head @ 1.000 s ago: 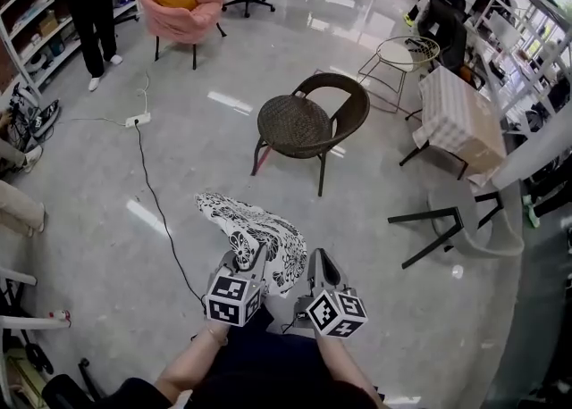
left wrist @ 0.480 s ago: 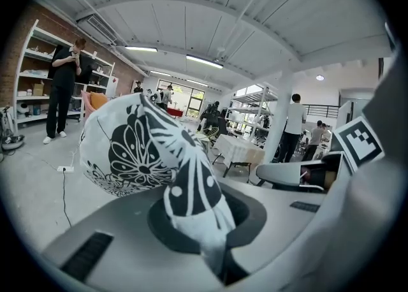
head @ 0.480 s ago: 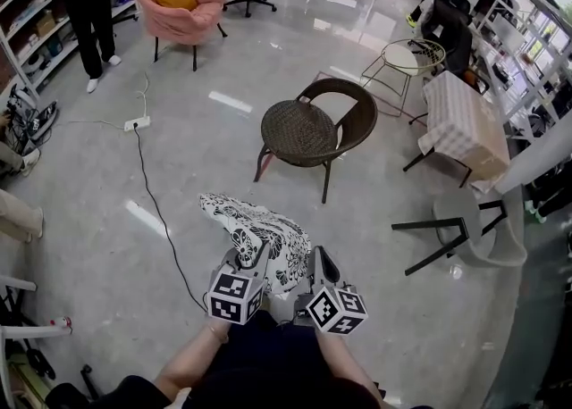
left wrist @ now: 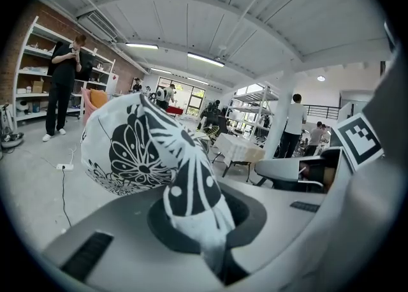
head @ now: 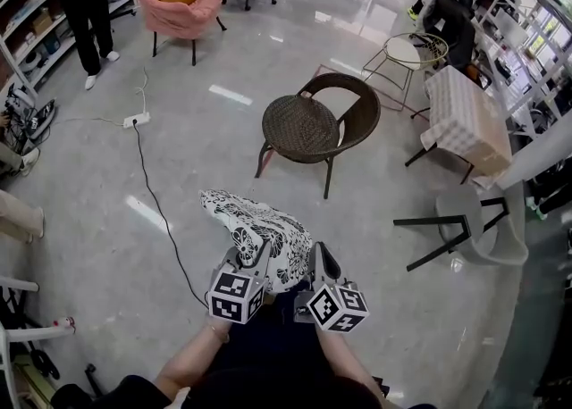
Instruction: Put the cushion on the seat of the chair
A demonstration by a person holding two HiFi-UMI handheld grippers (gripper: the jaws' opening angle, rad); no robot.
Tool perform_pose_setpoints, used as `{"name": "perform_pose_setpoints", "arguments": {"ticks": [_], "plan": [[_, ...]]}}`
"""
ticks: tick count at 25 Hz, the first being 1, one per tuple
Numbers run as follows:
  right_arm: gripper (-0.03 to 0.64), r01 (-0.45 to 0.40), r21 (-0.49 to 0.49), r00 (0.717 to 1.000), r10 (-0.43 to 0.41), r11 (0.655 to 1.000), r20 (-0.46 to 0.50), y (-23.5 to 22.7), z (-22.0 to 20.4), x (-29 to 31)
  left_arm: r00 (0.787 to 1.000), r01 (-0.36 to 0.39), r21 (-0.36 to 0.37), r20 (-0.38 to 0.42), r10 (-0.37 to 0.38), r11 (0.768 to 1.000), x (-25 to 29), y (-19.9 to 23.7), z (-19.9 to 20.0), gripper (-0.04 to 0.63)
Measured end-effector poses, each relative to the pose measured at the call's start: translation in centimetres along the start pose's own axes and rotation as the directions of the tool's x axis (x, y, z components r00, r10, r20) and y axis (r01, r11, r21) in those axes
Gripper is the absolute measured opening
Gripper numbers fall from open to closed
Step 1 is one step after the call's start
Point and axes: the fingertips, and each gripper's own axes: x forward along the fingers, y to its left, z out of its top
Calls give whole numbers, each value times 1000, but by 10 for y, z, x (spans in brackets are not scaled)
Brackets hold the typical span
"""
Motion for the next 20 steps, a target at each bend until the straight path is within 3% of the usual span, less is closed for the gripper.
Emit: {"name": "perform_pose_setpoints", "arguments": {"ticks": [11,20], "plan": [[-3,-27,-16,999,27,1000,-30,-7,5,21,998,-58,-42,-13,58,997,12,18,0,25],[-3,-51,-21,997,50,998,-52,-24,24,64,997,-75,-64,-28,74,995,55,31,18,25]]}}
